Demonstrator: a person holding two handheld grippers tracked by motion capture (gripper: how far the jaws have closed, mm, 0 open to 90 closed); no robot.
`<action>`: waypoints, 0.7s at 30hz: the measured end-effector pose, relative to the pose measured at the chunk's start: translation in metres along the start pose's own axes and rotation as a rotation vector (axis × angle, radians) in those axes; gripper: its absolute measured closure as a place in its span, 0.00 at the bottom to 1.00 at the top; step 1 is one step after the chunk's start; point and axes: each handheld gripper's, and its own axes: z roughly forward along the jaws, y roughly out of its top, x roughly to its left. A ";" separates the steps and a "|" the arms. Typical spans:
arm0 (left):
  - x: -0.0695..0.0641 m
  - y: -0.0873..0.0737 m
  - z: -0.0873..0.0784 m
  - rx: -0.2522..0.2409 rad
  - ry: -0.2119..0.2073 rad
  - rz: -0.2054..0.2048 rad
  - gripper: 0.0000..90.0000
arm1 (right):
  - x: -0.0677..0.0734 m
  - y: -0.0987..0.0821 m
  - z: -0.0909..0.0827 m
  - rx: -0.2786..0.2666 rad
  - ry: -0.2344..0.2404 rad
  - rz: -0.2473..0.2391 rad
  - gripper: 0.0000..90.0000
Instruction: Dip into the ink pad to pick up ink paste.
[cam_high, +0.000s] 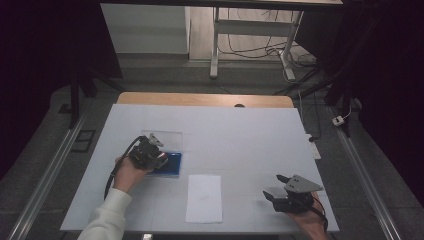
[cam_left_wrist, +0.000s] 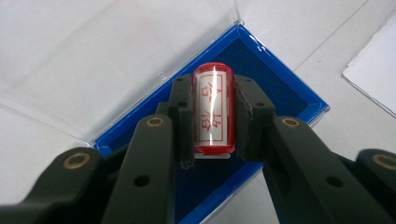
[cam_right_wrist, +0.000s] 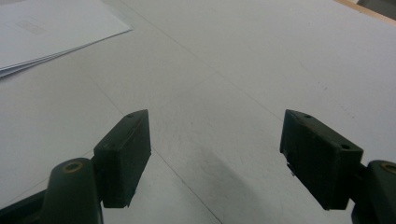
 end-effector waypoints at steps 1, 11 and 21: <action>0.000 0.000 0.000 0.001 0.001 0.003 0.79 | 0.000 0.000 0.000 -0.001 0.000 0.002 0.27; 0.000 0.006 -0.034 -0.086 0.034 0.009 0.78 | -0.004 -0.003 -0.002 -0.002 -0.009 0.015 0.27; 0.003 0.004 -0.076 -0.209 -0.011 -0.004 0.78 | -0.004 -0.003 -0.003 0.001 -0.011 0.013 0.27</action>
